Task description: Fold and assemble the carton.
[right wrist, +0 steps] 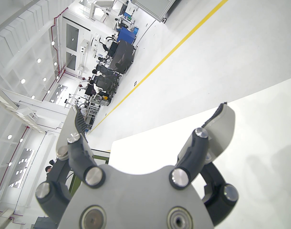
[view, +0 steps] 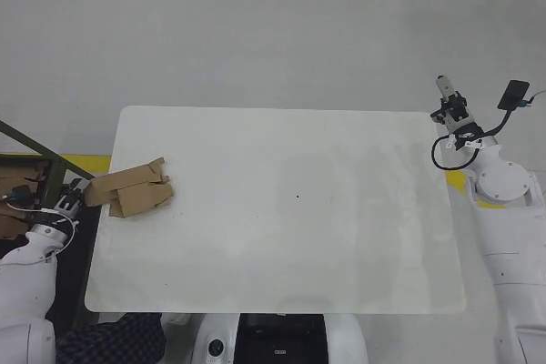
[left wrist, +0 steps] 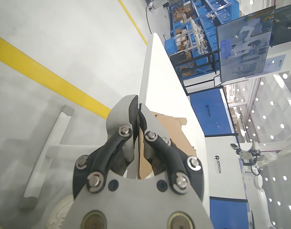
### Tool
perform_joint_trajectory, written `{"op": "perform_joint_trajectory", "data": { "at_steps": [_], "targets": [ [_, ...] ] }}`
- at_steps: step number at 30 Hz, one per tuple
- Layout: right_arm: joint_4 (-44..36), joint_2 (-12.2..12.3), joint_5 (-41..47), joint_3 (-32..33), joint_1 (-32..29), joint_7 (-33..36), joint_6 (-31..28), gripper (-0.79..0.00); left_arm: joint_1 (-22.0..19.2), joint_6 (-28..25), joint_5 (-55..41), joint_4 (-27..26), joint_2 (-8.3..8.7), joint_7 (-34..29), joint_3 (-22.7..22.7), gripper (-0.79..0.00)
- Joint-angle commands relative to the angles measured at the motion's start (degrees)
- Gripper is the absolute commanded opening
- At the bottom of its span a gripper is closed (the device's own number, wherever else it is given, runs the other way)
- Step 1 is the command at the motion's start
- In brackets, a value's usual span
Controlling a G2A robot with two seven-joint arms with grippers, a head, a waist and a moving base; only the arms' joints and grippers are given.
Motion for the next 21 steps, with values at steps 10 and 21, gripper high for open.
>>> {"op": "perform_joint_trajectory", "data": {
  "at_steps": [10,21],
  "targets": [
    [0.0,0.0,0.0,0.0,0.0,0.0,0.0,0.0,0.65,1.75,-15.63,-3.98,0.92,-14.41,-4.09,-0.785],
    [0.0,0.0,0.0,0.0,0.0,0.0,0.0,0.0,2.35,5.37,-25.73,-10.99,1.33,-23.47,-6.17,-0.785]
  ]
}}
